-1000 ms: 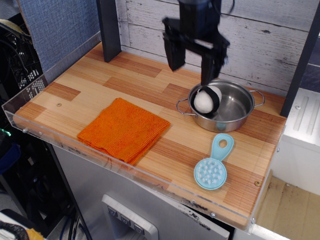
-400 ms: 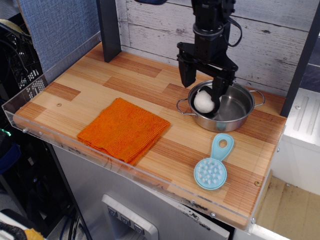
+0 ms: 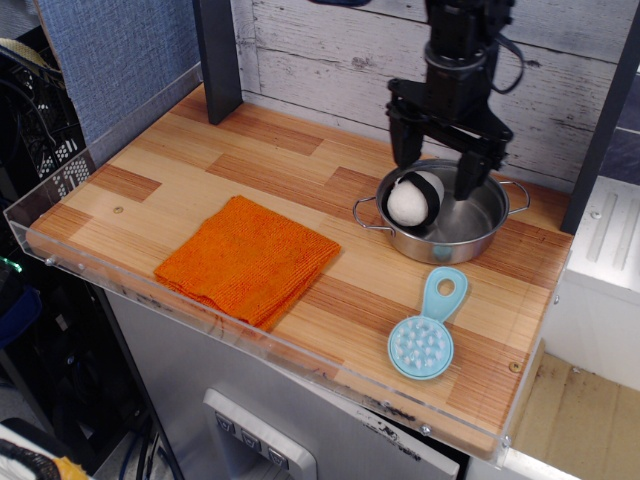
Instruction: Move the egg and place bottom left of table
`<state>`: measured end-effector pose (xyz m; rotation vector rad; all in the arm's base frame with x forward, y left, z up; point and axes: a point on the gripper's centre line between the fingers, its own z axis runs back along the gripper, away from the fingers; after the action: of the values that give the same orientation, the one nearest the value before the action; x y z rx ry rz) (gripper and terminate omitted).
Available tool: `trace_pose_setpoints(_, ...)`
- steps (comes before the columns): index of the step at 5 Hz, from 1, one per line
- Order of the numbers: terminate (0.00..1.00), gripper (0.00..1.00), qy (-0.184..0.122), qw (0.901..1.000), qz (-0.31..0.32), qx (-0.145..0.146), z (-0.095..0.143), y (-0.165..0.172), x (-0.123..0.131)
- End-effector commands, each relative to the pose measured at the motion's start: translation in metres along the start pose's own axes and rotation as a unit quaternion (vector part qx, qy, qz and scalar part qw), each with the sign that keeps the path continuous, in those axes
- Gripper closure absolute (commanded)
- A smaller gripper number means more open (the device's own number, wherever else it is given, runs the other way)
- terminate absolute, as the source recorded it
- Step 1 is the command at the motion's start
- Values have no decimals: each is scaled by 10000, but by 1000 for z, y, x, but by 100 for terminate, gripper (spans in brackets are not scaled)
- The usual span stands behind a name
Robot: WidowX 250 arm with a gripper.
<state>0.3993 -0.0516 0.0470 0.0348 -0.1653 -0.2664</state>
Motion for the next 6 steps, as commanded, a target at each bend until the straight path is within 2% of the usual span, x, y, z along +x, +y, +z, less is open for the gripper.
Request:
trace_pose_setpoints(1, 0, 0, -636, 9979, -72, 93, 43, 0, 16)
trace_pose_setpoints(2, 0, 0, -426, 9989, -127, 123, 31, -1, 14)
trace_pose_setpoints(6, 0, 0, 78, 9993, -341, 101, 6, -8, -3)
